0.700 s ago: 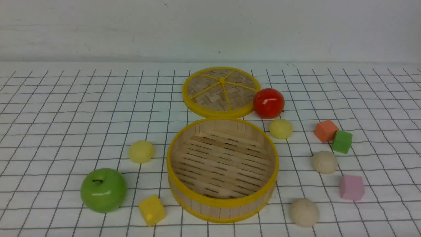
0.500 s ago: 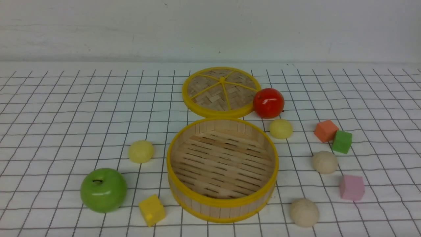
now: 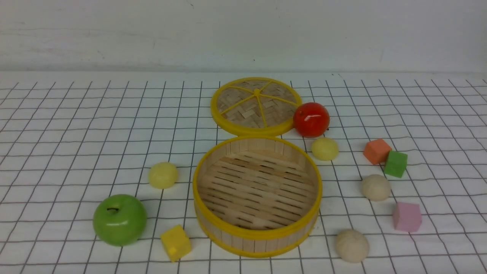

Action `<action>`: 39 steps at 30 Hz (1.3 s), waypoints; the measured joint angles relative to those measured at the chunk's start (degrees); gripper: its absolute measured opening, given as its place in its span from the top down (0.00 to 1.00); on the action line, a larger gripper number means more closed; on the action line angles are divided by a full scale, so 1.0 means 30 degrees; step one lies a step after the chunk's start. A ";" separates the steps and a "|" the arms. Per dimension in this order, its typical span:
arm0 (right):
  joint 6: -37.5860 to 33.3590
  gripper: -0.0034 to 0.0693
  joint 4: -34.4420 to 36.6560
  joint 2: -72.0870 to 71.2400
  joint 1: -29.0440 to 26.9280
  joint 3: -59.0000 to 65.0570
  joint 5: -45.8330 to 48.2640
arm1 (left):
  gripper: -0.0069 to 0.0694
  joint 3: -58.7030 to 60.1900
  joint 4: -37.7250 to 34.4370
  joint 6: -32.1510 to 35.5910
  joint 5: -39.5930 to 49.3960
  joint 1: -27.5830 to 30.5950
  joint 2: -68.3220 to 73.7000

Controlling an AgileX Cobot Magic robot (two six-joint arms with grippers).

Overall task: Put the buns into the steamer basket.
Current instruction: Use the left arm to grab a steamed stuffed bun

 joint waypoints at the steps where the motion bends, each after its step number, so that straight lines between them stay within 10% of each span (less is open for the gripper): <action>1: 0.0000 0.62 0.0000 0.0000 0.0000 0.0000 0.0000 | 0.60 0.0000 0.0000 0.0000 0.0000 0.0000 0.0000; 9: 0.0000 0.62 0.0000 0.0000 0.0000 0.0000 0.0000 | 0.60 0.0000 -0.0392 -0.0142 -0.0426 0.0000 0.0000; 21: 0.0000 0.62 0.0000 0.0000 0.0000 0.0000 0.0000 | 0.61 -0.0301 -1.0027 -0.3764 -0.6974 0.0000 0.0000; 30: 0.0000 0.62 0.0000 0.0000 0.0000 0.0000 0.0000 | 0.91 -0.8669 -0.7978 0.0890 0.2845 -0.0432 0.5658; 39: 0.0000 0.62 0.0000 0.0000 0.0000 0.0000 0.0000 | 0.93 -1.4634 -0.5473 0.4652 0.9045 -0.0432 1.8039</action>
